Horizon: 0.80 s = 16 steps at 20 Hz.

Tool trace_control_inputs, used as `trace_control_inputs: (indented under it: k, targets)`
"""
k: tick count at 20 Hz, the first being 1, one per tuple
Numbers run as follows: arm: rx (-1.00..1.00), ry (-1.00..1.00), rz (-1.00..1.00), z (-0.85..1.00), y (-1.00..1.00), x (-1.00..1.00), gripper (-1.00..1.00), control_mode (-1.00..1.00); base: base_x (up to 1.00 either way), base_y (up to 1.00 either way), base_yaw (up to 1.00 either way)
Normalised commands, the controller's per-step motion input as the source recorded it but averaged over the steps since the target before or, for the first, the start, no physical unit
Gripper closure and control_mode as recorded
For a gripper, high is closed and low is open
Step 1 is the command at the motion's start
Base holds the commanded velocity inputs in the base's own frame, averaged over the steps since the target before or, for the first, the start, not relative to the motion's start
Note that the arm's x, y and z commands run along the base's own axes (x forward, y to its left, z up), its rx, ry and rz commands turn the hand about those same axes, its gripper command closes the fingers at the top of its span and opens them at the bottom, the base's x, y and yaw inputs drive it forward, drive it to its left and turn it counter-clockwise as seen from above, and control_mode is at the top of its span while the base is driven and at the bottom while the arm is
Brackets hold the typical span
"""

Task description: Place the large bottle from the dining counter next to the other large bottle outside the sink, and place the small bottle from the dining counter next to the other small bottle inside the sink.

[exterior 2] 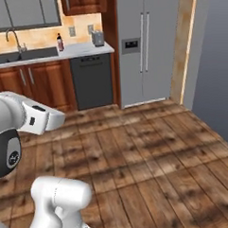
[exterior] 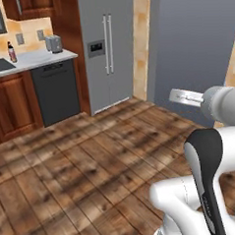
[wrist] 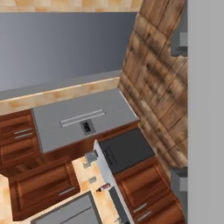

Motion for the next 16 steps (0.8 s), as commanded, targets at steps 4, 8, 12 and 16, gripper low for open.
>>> trace_control_inputs:
  k: [4,8,12,16]
  targets:
    - [0.00,0.00,0.00,0.00,0.00,0.00,-1.00,1.00,0.00,0.00,-0.25]
    - [0.00,0.00,0.00,0.00,0.00,0.00,-1.00,1.00,0.00,0.00,-0.25]
    - [0.00,0.00,0.00,0.00,0.00,0.00,-1.00,1.00,0.00,0.00,-0.25]
    - [0.00,0.00,0.00,0.00,0.00,0.00,-1.00,1.00,0.00,0.00,-0.25]
